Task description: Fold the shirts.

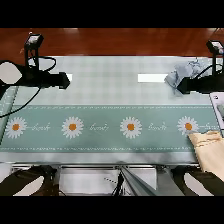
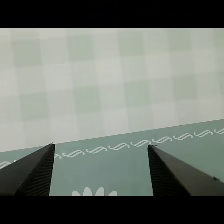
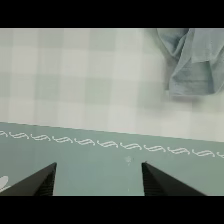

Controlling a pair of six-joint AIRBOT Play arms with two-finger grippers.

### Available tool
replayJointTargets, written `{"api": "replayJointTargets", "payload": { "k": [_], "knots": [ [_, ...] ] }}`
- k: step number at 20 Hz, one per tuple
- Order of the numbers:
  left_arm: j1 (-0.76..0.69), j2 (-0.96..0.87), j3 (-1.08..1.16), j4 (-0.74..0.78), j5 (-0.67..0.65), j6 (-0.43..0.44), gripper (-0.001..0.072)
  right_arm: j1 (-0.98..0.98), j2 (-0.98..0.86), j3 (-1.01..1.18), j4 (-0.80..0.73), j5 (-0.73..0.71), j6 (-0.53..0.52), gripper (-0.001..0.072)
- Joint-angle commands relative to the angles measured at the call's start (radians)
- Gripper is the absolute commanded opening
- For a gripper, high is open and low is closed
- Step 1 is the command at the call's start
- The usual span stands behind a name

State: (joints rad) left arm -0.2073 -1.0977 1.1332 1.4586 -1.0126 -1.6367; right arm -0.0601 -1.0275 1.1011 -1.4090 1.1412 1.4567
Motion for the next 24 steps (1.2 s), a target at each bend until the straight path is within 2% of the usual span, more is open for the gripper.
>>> {"api": "replayJointTargets", "payload": {
  "k": [1,19,22,24],
  "knots": [
    [-0.001,-0.001,0.000,0.000,0.000,0.000,0.0720,0.001,0.000,0.001,0.000,0.000,0.000,0.0607],
    [-0.001,-0.001,0.000,0.000,0.000,0.000,0.0720,0.001,0.000,0.001,0.002,-0.002,0.000,0.0607],
    [-0.002,-0.002,0.000,-0.003,0.012,0.000,0.0720,0.001,-0.002,0.001,0.017,-0.071,0.000,0.0604],
    [-0.002,-0.003,0.000,-0.003,0.028,0.000,0.0720,0.001,-0.004,0.001,0.008,-0.165,0.000,0.0575]
  ]
}}
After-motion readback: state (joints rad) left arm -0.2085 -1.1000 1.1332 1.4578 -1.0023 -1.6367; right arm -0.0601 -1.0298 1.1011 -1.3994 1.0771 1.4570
